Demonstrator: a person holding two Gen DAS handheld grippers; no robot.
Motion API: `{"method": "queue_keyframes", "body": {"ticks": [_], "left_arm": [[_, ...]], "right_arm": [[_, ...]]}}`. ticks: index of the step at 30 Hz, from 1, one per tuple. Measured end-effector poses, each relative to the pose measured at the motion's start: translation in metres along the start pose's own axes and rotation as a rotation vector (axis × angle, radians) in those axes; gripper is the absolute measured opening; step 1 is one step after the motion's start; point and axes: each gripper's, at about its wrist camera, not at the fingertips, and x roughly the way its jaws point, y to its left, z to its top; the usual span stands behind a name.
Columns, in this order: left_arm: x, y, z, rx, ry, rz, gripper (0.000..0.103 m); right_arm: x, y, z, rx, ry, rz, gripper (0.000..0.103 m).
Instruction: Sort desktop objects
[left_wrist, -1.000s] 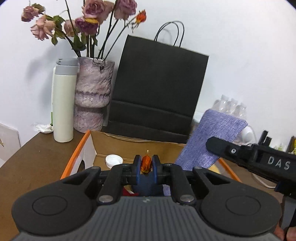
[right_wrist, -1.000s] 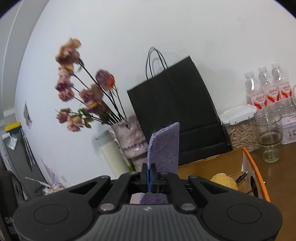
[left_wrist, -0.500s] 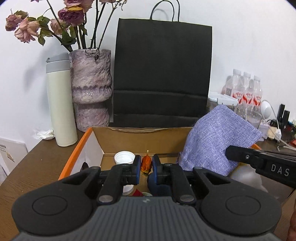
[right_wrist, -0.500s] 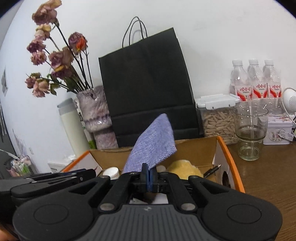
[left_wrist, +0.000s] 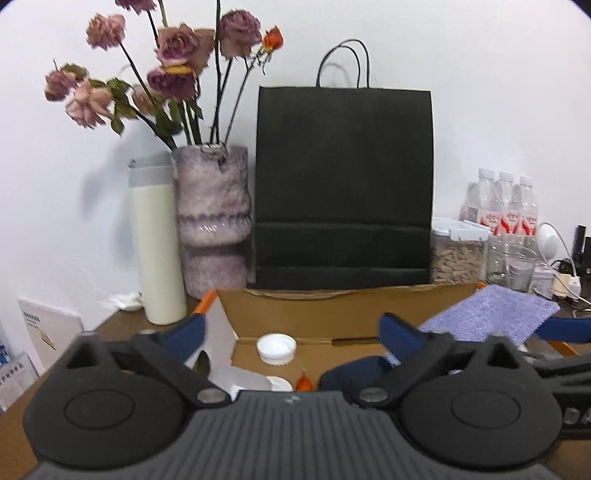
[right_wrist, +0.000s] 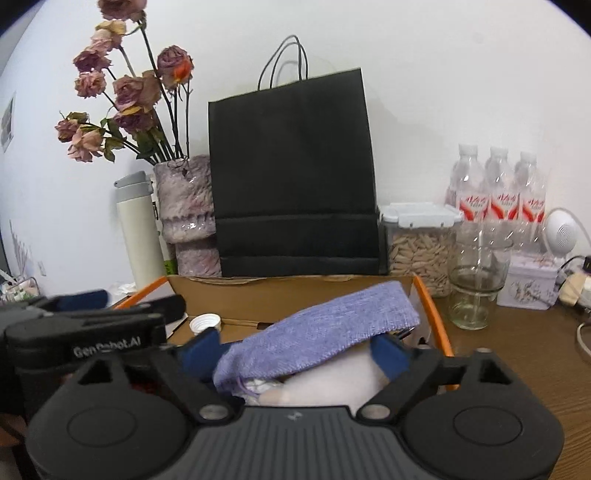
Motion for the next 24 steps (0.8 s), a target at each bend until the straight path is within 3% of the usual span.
{"method": "queue_keyframes", "body": {"ticks": [5, 14, 24], "left_arm": [[-0.001, -0.005, -0.002, 0.011, -0.002, 0.002, 0.103], [-0.021, -0.002, -0.002, -0.016, -0.039, 0.011, 0.103], [-0.073, 0.005, -0.018, 0.014, -0.033, -0.009, 0.103]], "right_arm": [[-0.005, 0.003, -0.002, -0.05, -0.019, -0.065, 0.103], [-0.018, 0.006, -0.003, -0.06, -0.053, -0.088, 0.103], [-0.062, 0.016, -0.023, -0.062, -0.055, -0.11, 0.103]]}}
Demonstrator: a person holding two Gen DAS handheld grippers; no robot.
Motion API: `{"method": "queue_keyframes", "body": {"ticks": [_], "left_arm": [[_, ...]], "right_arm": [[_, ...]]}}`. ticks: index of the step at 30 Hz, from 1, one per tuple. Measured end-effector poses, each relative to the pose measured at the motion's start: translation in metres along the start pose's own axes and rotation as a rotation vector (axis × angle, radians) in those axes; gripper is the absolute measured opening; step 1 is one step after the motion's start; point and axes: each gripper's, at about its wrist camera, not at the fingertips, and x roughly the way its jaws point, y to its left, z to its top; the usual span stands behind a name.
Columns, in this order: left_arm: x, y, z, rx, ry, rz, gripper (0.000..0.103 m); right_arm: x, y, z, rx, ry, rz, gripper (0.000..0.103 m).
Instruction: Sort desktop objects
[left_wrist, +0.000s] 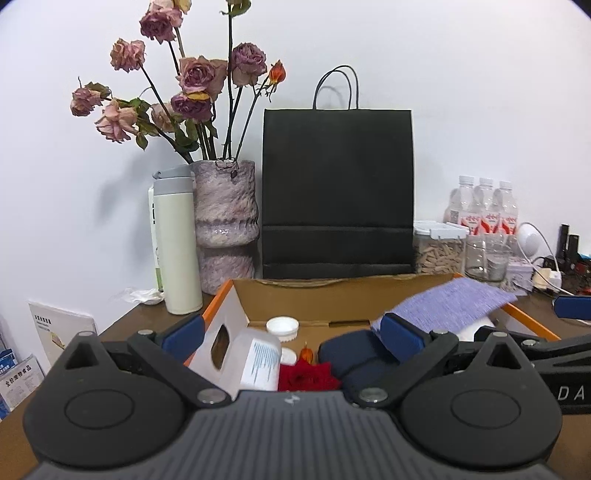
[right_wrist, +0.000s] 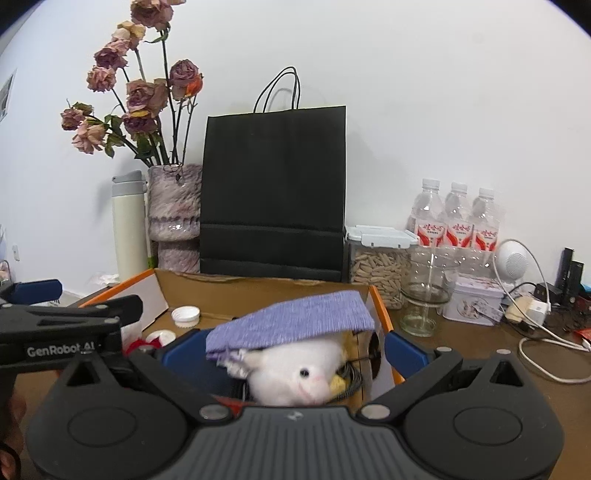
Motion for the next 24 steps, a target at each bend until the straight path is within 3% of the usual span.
{"method": "queue_keyframes", "body": {"ticks": [13, 24], "left_arm": [[-0.067, 0.006, -0.025, 0.003, 0.074, -0.026, 0.103], [-0.101, 0.013, -0.048, 0.022, 0.103, -0.004, 0.103]], "right_arm": [[-0.074, 0.018, -0.033, 0.028, 0.039, 0.021, 0.103], [-0.107, 0.031, -0.056, -0.016, 0.037, 0.046, 0.103]]}}
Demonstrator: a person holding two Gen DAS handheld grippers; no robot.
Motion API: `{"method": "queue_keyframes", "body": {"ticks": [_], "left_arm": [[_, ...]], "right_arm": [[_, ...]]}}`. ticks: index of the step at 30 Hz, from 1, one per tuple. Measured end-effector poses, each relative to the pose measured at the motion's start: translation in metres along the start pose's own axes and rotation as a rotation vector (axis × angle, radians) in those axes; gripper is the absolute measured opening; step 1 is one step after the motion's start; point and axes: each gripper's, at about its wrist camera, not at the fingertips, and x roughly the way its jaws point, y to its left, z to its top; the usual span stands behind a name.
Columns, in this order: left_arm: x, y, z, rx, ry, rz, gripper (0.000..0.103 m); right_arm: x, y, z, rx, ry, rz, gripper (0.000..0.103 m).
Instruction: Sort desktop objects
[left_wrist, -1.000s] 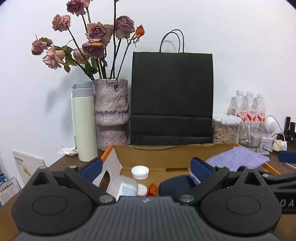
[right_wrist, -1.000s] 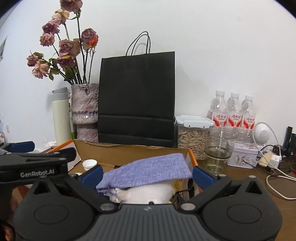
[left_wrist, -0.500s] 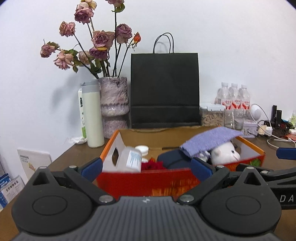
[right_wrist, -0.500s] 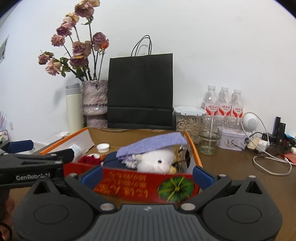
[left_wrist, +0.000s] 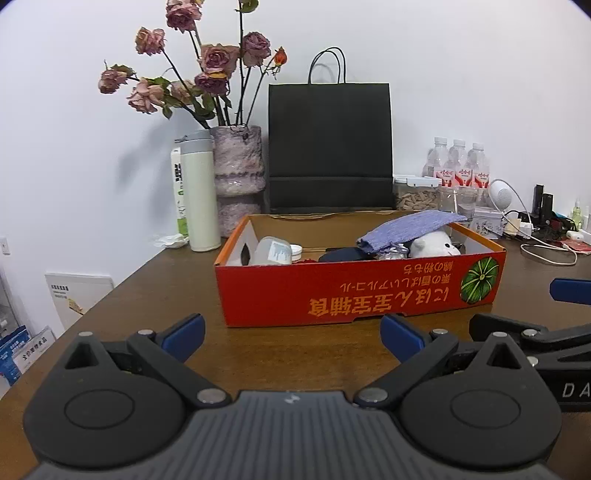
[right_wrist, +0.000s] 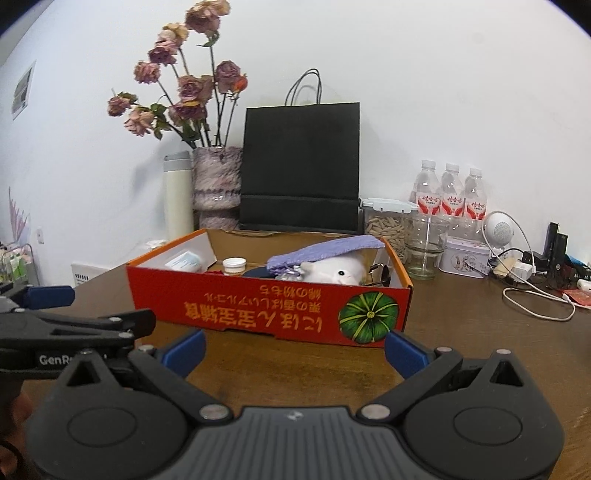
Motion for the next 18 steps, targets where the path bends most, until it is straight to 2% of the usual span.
{"method": "queue_keyframes", "body": {"ticks": [18], "left_arm": [[-0.0076, 0.0009, -0.0053, 0.005, 0.002, 0.021, 0.103]], "right_arm": [[-0.0043, 0.0027, -0.0032, -0.009, 0.003, 0.007, 0.103]]}}
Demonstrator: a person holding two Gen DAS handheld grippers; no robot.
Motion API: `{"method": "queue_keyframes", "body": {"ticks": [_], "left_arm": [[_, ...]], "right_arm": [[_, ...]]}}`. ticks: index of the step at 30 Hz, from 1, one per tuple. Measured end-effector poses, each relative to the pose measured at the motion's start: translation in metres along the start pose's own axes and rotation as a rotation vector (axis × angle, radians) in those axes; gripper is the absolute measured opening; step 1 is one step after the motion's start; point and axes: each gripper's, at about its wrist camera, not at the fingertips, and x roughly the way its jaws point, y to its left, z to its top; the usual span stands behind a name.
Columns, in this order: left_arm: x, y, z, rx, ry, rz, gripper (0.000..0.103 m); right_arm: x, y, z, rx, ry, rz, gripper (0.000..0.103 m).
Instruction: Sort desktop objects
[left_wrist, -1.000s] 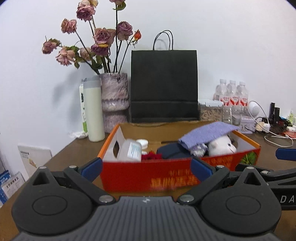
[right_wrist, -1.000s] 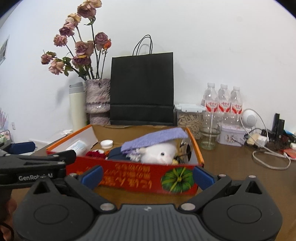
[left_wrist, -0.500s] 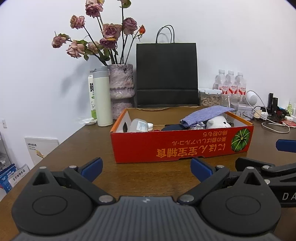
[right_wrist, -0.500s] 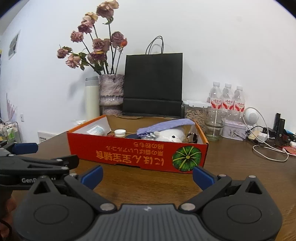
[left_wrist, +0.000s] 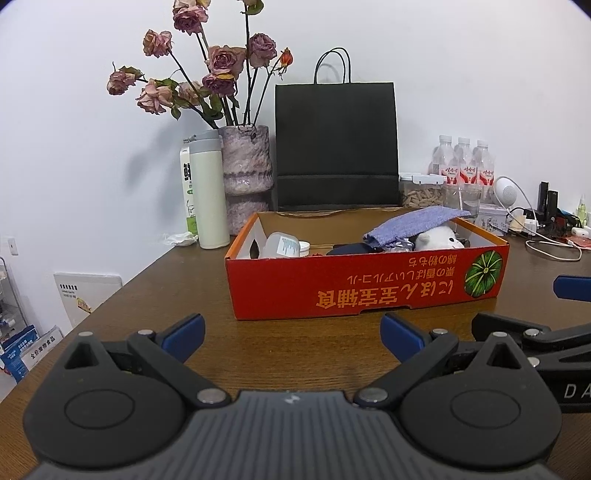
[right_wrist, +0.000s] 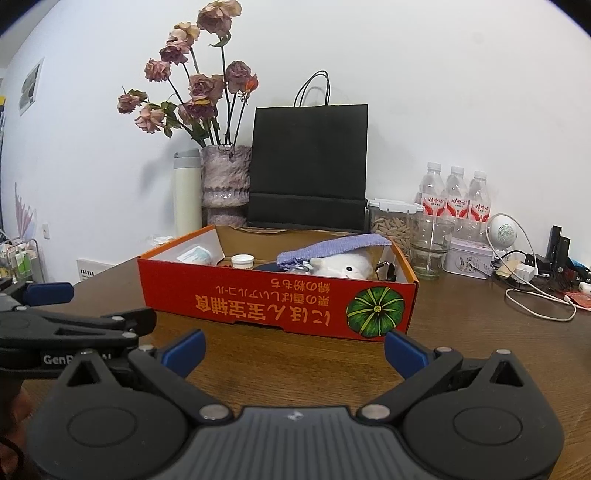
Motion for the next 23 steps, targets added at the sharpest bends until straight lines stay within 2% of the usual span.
{"method": "queue_keyframes", "body": {"ticks": [23], "left_arm": [[0.0023, 0.001, -0.0021, 0.003, 0.009, 0.003, 0.103]], "right_arm": [[0.0037, -0.0014, -0.0035, -0.008, 0.01, -0.005, 0.103]]}}
